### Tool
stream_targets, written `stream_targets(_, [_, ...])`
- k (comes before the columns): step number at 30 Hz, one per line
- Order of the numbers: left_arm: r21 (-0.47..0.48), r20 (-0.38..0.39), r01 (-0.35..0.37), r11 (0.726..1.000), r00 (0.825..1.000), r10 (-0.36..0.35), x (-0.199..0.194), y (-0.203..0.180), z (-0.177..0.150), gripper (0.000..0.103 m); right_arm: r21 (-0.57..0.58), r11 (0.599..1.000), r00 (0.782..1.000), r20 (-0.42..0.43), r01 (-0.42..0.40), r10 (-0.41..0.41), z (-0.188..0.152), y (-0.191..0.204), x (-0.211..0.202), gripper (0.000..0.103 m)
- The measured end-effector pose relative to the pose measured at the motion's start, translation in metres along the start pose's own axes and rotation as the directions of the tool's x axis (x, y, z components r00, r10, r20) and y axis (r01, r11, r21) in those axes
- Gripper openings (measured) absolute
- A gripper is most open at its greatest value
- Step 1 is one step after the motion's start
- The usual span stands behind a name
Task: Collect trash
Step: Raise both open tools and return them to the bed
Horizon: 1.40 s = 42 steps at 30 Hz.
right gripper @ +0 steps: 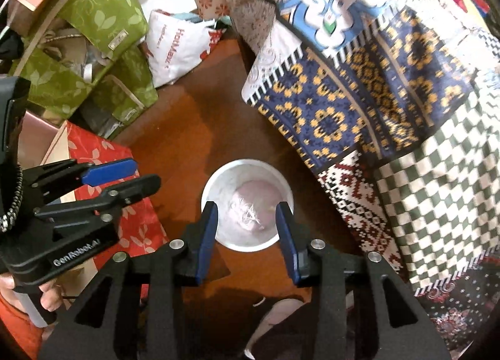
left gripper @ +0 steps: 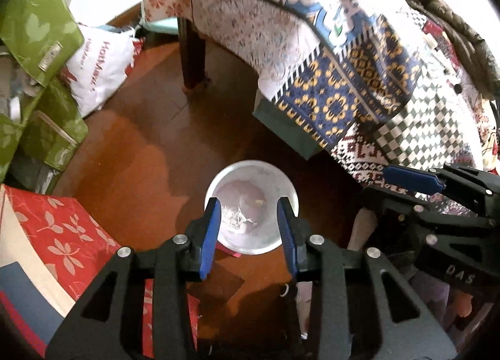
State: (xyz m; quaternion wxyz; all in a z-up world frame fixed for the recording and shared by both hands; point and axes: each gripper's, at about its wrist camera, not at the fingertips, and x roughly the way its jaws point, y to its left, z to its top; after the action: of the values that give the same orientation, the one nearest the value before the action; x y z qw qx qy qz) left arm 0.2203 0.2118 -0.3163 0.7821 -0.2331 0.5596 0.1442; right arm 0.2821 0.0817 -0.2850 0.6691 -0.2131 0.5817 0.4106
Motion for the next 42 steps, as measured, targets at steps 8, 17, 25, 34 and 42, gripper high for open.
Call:
stream_targets(8, [0.011, 0.129, 0.003, 1.000, 0.992, -0.004, -0.060, -0.015, -0.004, 0.035, -0.008, 0.999, 0.992, 0.117, 0.040, -0.039, -0.009, 0.003, -0.055, 0.035])
stream_targets(17, [0.071, 0.304, 0.006, 0.997, 0.952, -0.027, -0.142, -0.054, -0.013, 0.035, 0.044, 0.997, 0.952, 0.298, 0.063, -0.073, -0.035, -0.002, -0.135, 0.035])
stream_targets(25, [0.160, 0.452, 0.005, 0.987, 0.889, -0.077, -0.207, -0.108, -0.016, 0.035, 0.091, 0.993, 0.894, 0.437, 0.071, -0.104, -0.063, -0.018, -0.206, 0.035])
stream_targets(34, [0.267, 0.541, 0.020, 0.963, 0.824, -0.167, -0.247, -0.177, -0.015, 0.036, 0.183, 0.970, 0.785, 0.574, 0.157, -0.235, -0.093, -0.050, -0.275, 0.035])
stream_targets(42, [0.357, 0.531, 0.075, 0.931, 0.804, -0.268, -0.244, -0.240, 0.014, 0.044, 0.291, 0.931, 0.706, 0.611, 0.220, -0.358, -0.108, -0.098, -0.313, 0.040])
